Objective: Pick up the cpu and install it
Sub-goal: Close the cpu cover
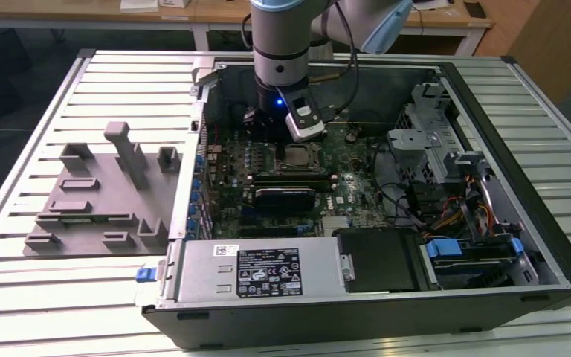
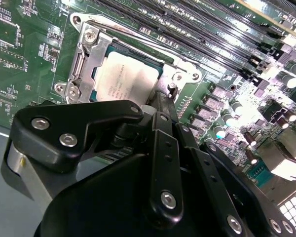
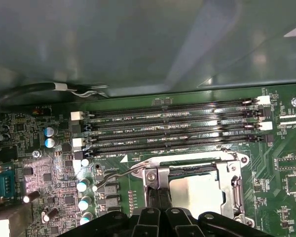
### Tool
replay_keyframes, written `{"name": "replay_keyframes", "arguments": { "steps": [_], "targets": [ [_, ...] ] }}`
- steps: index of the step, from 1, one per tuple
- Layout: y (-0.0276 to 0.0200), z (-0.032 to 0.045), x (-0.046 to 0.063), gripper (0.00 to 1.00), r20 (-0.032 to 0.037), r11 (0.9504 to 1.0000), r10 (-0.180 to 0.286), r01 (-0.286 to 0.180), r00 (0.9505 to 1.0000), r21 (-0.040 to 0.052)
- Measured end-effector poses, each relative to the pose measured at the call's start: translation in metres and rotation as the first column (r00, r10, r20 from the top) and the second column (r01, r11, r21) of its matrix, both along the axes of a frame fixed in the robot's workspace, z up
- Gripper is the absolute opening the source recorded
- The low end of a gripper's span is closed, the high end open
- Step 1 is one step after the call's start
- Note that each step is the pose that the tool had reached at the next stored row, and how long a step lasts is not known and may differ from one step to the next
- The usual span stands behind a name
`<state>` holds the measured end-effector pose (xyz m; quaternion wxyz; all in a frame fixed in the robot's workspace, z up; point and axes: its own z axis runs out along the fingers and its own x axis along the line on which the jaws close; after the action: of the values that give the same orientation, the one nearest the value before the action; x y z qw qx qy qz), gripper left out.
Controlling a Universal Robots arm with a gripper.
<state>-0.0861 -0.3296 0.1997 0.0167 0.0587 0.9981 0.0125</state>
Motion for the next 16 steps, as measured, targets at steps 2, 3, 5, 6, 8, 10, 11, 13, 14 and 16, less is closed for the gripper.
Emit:
{"name": "replay_keyframes", "arguments": {
  "steps": [2, 3, 5, 6, 8, 10, 11, 13, 14, 16],
  "targets": [
    [0.0000, -0.0001, 0.0000, 0.11, 0.0001, 1.0000, 0.000, 0.000, 1.0000, 0.0000],
    [0.0000, -0.0001, 0.0000, 0.11, 0.0001, 1.0000, 0.000, 0.000, 1.0000, 0.0001],
    [0.0000, -0.0002, 0.0002, 0.11, 0.0001, 1.0000, 0.000, 0.000, 1.0000, 0.0001],
    [0.0000, -0.0002, 0.0005, 0.11, 0.0002, 1.0000, 0.000, 0.000, 1.0000, 0.0003],
    [0.0000, -0.0002, 0.0017, 0.11, 0.0002, 1.0000, 0.000, 0.000, 1.0000, 0.0002],
    [0.0000, -0.0002, 0.0024, 0.11, 0.0001, 1.0000, 0.000, 0.000, 1.0000, 0.0001],
    [0.0000, -0.0002, 0.0028, 0.11, 0.0001, 1.0000, 0.000, 0.000, 1.0000, 0.0001],
    [0.0000, -0.0001, 0.0038, 0.11, 0.0001, 1.0000, 0.000, 0.000, 1.0000, 0.0001],
    [0.0000, -0.0002, 0.0044, 0.11, 0.0001, 1.0000, 0.000, 0.000, 1.0000, 0.0001],
    [0.0000, -0.0002, 0.0056, 0.11, 0.0000, 1.0000, 0.000, 0.000, 1.0000, 0.0001]
  ]
}}
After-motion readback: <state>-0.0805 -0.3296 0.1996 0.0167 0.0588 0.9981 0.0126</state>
